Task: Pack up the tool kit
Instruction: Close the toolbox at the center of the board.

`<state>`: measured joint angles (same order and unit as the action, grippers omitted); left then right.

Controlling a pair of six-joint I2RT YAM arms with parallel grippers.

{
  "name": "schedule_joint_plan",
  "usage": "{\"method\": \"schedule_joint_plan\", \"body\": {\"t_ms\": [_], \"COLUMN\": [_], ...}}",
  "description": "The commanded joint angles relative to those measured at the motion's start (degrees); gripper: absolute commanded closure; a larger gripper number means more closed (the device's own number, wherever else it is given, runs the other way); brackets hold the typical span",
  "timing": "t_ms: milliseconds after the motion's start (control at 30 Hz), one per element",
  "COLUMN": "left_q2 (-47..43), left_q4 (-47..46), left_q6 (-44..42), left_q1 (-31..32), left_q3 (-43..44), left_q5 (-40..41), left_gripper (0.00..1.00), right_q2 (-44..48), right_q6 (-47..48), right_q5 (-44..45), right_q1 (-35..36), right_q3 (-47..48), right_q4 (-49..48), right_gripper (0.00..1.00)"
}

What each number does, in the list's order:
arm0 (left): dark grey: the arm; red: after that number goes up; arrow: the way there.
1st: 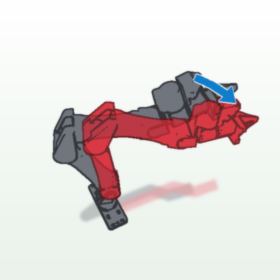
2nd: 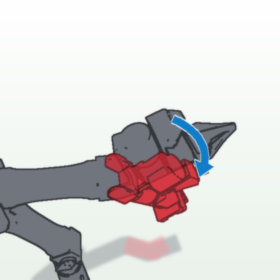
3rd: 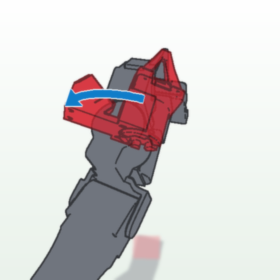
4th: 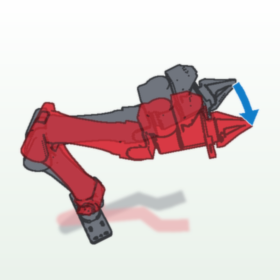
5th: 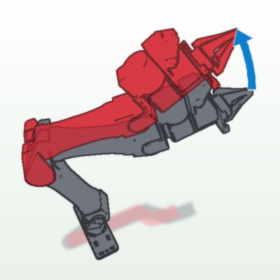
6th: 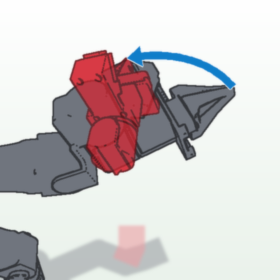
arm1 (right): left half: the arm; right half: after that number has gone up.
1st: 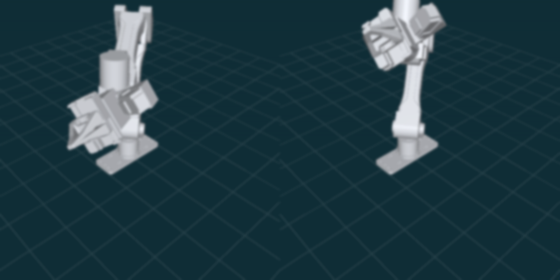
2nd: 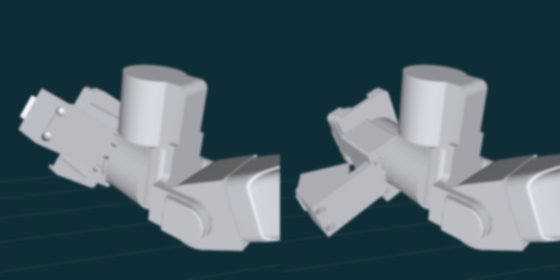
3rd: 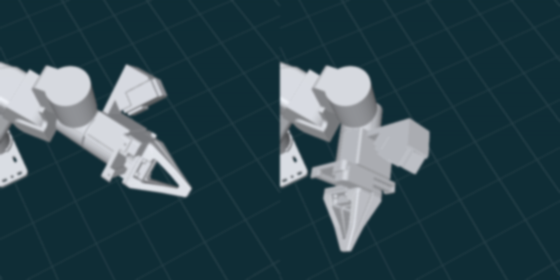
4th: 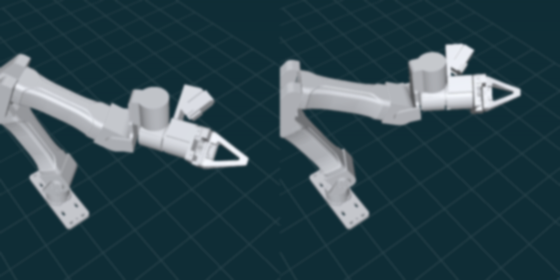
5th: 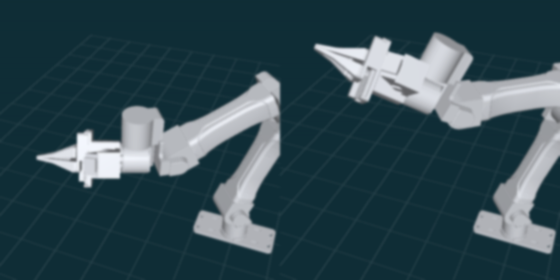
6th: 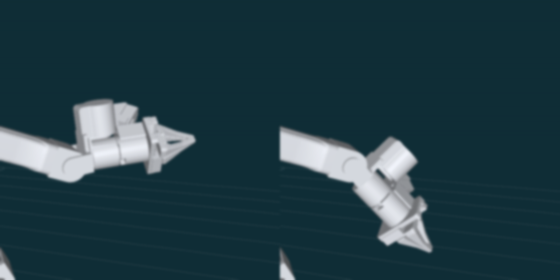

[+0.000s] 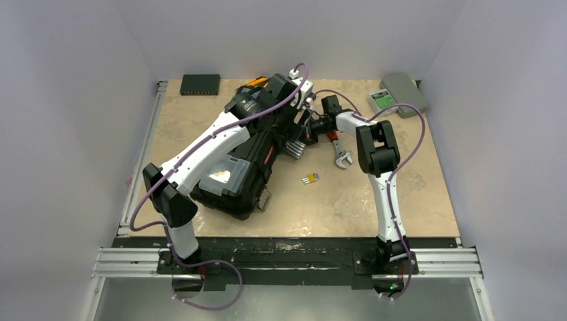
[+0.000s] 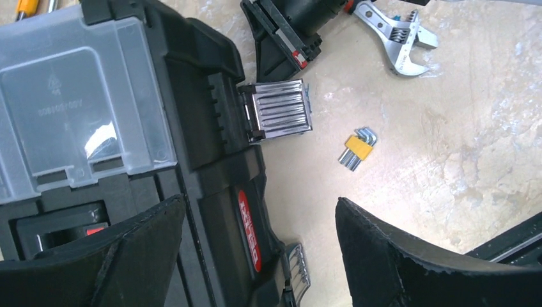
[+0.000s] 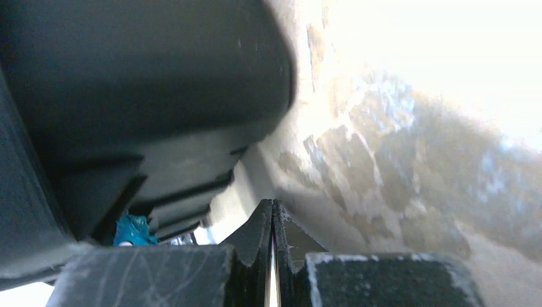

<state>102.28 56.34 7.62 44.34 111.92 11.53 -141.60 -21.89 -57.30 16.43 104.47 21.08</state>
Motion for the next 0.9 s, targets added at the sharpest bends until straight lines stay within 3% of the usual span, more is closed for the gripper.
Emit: {"method": "schedule_joint_plan", "body": {"t_ms": [0, 267, 533, 867], "left_q2": [1.2, 3.4, 5.6, 7.8], "left_q4": [1.2, 1.9, 1.4, 2.2], "left_q6": [-1.8, -2.1, -2.2, -1.5], "left_q1": [0.3, 0.6, 0.7, 0.7], "left_q3": [4.6, 5.3, 5.9, 9.7], "left_q5": [-3.0, -4.1, -3.7, -4.6], "left_gripper": [0.16, 0.17, 0.18, 0.19], "right_q2": [6.6, 13.8, 15.0, 19.2], "right_q6": [9.5, 8.3, 4.1, -6.5], "right_q5": [-6.5, -7.6, -6.5, -5.4], "right_q1": [0.8, 0.7, 0.7, 0.8], "right_q3": [-3.3, -11.0, -11.9, -19.5], "right_q4": [8.2, 4.6, 1.2, -12.6], "right_gripper": [1.00, 1.00, 1.00, 1.00]}}
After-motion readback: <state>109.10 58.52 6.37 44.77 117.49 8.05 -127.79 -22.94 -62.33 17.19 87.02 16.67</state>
